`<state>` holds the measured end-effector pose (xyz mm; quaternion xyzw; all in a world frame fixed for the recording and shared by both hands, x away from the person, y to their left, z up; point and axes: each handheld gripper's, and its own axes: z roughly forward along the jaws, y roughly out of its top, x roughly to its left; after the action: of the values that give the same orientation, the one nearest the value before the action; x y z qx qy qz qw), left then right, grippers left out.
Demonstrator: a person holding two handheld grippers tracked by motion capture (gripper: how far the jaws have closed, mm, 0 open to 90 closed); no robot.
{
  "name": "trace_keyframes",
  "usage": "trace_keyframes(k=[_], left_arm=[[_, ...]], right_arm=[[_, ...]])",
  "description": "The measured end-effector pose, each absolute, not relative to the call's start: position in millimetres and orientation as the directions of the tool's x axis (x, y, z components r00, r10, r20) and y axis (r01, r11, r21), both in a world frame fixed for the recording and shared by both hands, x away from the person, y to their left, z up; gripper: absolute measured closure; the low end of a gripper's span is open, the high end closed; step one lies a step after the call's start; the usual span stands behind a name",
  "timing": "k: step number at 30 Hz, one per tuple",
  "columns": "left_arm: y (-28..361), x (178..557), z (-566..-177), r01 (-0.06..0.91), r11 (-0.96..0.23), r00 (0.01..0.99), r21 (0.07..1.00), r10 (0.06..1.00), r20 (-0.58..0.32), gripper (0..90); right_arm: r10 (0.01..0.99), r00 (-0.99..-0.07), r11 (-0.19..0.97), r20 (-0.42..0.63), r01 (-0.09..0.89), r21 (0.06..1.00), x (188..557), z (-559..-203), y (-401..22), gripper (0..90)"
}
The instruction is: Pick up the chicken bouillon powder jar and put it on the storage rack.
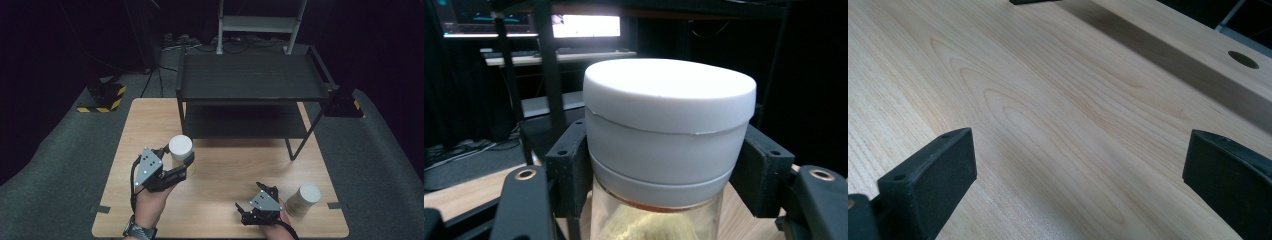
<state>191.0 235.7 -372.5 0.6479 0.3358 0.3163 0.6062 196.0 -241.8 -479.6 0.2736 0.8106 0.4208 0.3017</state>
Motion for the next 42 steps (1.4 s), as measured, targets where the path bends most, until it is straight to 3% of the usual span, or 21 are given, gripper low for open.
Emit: trace_keyframes(k=[42], left_arm=[[196.4, 233.4, -291.6, -0.029, 0.04, 0.632, 0.999, 0.775, -0.013, 34.3]], right_arm=[[0.7, -0.672, 0.484, -0.242, 0.198, 0.852, 197.8, -479.3, -244.3, 0.0]])
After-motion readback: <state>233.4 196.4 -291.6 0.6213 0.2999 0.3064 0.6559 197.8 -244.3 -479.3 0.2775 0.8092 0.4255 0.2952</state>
